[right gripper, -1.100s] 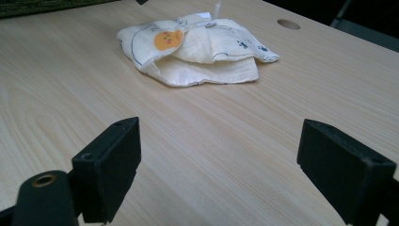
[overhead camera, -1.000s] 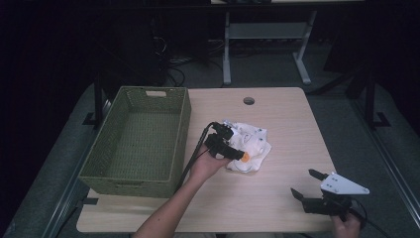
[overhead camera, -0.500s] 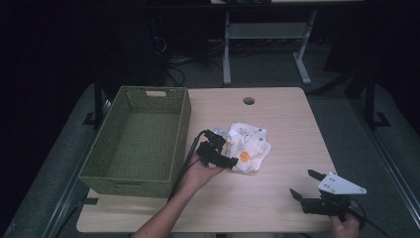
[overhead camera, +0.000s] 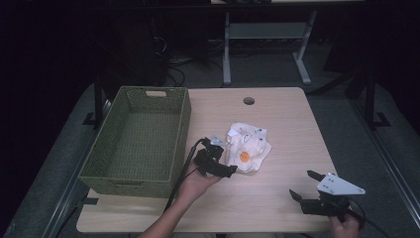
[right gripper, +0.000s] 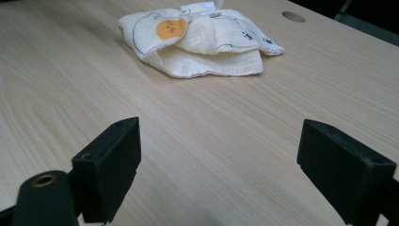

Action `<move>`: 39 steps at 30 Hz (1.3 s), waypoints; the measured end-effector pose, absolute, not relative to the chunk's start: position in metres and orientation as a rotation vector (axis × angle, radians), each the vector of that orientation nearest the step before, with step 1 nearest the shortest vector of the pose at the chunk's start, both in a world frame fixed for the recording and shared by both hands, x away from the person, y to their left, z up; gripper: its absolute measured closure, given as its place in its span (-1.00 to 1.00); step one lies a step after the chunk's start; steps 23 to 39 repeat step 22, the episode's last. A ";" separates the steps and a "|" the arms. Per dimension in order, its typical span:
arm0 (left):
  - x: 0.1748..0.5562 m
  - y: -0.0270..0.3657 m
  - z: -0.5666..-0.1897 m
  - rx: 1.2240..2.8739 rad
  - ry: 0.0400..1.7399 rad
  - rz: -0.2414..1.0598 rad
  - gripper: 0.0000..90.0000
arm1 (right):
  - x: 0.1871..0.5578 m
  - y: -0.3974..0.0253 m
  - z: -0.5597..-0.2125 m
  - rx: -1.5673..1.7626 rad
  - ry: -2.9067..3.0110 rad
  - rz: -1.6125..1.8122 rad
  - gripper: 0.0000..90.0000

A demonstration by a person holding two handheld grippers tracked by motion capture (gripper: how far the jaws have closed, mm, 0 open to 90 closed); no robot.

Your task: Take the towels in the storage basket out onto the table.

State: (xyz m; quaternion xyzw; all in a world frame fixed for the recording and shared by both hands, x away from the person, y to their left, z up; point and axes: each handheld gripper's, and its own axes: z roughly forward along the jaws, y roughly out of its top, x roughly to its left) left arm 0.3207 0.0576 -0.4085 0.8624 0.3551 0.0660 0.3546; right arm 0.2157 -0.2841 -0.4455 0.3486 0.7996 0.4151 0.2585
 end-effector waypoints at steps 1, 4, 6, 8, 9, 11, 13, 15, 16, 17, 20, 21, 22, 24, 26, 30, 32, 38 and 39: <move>0.321 0.058 -0.409 2.229 0.918 0.171 -0.37 | 0.216 -0.284 -0.445 0.945 2.168 1.125 -0.70; 0.315 0.060 -0.410 2.227 0.908 0.168 -0.38 | 0.216 -0.284 -0.446 0.944 2.169 1.122 -0.70; 0.311 0.064 -0.412 2.242 0.902 0.168 -0.38 | 0.216 -0.283 -0.446 0.942 2.170 1.120 -0.70; 0.307 0.067 -0.414 2.230 0.900 0.166 -0.38 | 0.215 -0.283 -0.446 0.943 2.172 1.120 -0.70; 0.305 0.068 -0.414 2.226 0.902 0.161 -0.38 | 0.215 -0.283 -0.446 0.944 2.171 1.121 -0.70; 0.304 0.070 -0.415 2.224 0.900 0.169 -0.38 | 0.215 -0.283 -0.446 0.944 2.170 1.121 -0.70; 0.298 0.073 -0.416 2.222 0.891 0.177 -0.38 | 0.215 -0.283 -0.446 0.946 2.171 1.120 -0.70; 0.294 0.076 -0.417 2.219 0.883 0.168 -0.38 | 0.214 -0.283 -0.446 0.944 2.171 1.119 -0.70; 0.292 0.077 -0.418 2.221 0.877 0.171 -0.38 | 0.214 -0.283 -0.446 0.944 2.172 1.118 -0.70; 0.289 0.078 -0.419 2.214 0.877 0.170 -0.39 | 0.214 -0.283 -0.446 0.943 2.171 1.118 -0.70; 0.282 0.082 -0.422 2.217 0.858 0.178 -0.40 | 0.214 -0.283 -0.446 0.946 2.171 1.115 -0.70; 0.279 0.083 -0.422 2.218 0.853 0.180 -0.40 | 0.214 -0.283 -0.446 0.950 2.167 1.117 -0.70; 0.279 0.083 -0.422 2.218 0.853 0.180 -0.40 | 0.214 -0.283 -0.446 0.951 2.166 1.117 -0.70; 0.279 0.083 -0.422 2.218 0.853 0.180 -0.40 | 0.214 -0.283 -0.446 0.951 2.166 1.117 -0.70; 0.279 0.083 -0.422 2.218 0.853 0.180 -0.40 | 0.214 -0.283 -0.446 0.951 2.166 1.117 -0.70; 0.279 0.083 -0.422 2.218 0.853 0.180 -0.40 | 0.214 -0.283 -0.446 0.951 2.166 1.117 -0.70; 0.279 0.083 -0.422 2.218 0.853 0.180 -0.40 | 0.214 -0.283 -0.446 0.951 2.166 1.117 -0.70; 0.279 0.083 -0.422 2.218 0.853 0.180 -0.40 | 0.214 -0.283 -0.446 0.951 2.166 1.117 -0.70; 0.279 0.083 -0.422 2.218 0.853 0.180 -0.40 | 0.214 -0.283 -0.446 0.951 2.166 1.117 -0.70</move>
